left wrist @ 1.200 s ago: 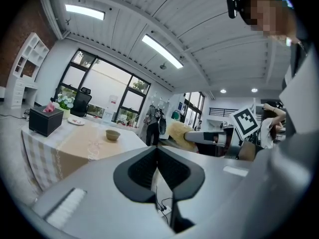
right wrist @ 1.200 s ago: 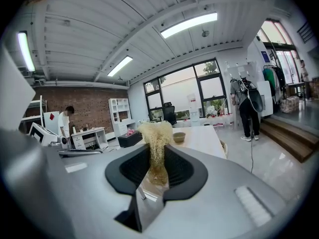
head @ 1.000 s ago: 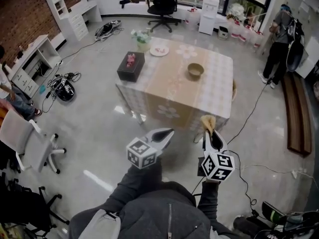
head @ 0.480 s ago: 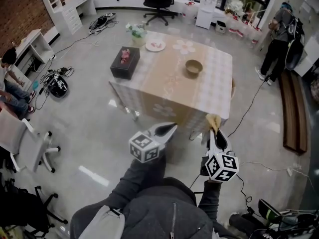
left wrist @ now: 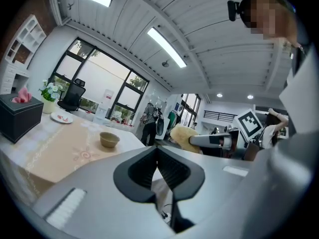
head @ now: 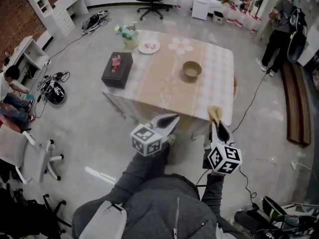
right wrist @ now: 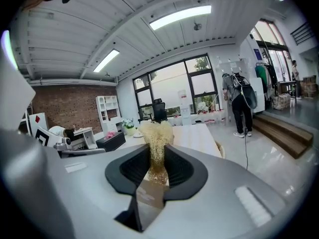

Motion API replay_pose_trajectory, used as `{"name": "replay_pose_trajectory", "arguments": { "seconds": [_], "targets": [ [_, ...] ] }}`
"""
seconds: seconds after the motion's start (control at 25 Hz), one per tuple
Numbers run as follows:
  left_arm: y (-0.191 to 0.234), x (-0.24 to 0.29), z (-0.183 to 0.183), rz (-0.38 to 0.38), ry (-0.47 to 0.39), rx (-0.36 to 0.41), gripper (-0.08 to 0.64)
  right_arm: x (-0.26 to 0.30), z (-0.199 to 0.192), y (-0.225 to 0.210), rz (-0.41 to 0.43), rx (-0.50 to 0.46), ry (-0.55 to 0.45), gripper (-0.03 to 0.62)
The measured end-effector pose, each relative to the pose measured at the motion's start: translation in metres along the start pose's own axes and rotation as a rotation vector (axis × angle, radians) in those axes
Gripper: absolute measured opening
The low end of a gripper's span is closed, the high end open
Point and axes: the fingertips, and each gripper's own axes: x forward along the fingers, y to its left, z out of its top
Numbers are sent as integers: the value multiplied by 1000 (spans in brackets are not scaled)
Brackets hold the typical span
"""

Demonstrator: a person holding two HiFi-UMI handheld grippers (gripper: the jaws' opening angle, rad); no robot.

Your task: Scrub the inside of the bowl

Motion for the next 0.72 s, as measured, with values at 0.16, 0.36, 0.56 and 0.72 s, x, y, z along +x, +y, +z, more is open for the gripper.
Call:
{"name": "replay_pose_trajectory", "arguments": {
  "seconds": [0.16,0.36,0.56,0.72],
  "targets": [
    [32,31,28,-11,16,24,11,36,30,-7,-6,12,-22,83],
    [67,69,49,-29,34,37,11,79,44,-13,-16,18,-5,83],
    [91,106,61,-57,47,29,11,113,61,-28,-35,25,6,83],
    [114,127,66,-71,70,45,11,142,65,-36,-46,43,16,83]
  ]
}}
